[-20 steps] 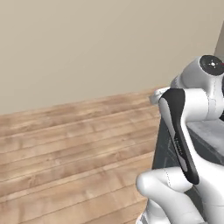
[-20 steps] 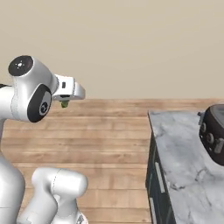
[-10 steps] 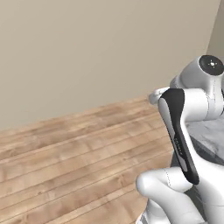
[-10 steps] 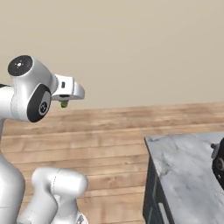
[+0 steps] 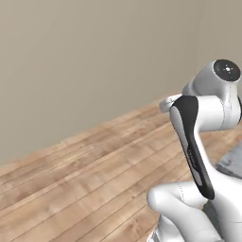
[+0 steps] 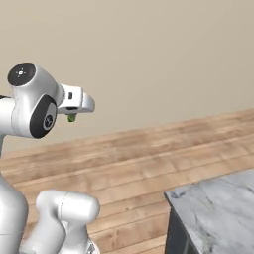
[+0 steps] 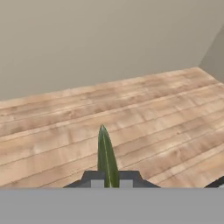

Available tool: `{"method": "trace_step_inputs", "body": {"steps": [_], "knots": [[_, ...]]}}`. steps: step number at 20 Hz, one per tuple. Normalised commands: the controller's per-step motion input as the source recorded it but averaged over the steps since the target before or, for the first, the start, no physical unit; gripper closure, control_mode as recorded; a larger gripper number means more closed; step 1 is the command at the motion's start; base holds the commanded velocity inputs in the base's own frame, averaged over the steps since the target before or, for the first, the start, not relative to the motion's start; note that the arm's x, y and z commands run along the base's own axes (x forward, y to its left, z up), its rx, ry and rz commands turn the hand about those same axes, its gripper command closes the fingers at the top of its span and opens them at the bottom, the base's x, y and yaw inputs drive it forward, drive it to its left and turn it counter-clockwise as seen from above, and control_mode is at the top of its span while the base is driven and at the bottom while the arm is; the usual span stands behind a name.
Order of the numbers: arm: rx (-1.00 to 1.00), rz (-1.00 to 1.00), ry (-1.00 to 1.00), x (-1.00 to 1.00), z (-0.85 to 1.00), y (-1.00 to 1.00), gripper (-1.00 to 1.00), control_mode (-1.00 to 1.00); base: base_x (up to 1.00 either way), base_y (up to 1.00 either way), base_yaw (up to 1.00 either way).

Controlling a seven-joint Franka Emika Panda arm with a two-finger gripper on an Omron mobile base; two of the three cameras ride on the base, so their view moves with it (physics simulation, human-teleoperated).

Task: There is a bowl on the dining counter. Grab a lemon wedge from the fridge and place it in the bowl. Then get the liquor bottle and glass cup from the cabinet and place them next to the bowl.

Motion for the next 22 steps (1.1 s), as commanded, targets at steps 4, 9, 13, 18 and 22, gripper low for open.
{"method": "trace_step_inputs", "body": {"steps": [4,9,13,18,22], "knots": [[0.0,0.0,0.0,0.0,0.0,0.0,1.0,1.0,0.93,0.34,-0.47],[0.0,0.0,0.0,0.0,0.0,0.0,1.0,1.0,0.83,0.32,-0.52],[0.0,0.0,0.0,0.0,0.0,0.0,1.0,1.0,0.8,0.31,-0.55],[0.0,0.0,0.0,0.0,0.0,0.0,1.0,1.0,0.81,0.29,-0.56],[0.0,0.0,0.0,0.0,0.0,0.0,1.0,1.0,0.86,0.31,-0.56]]}}
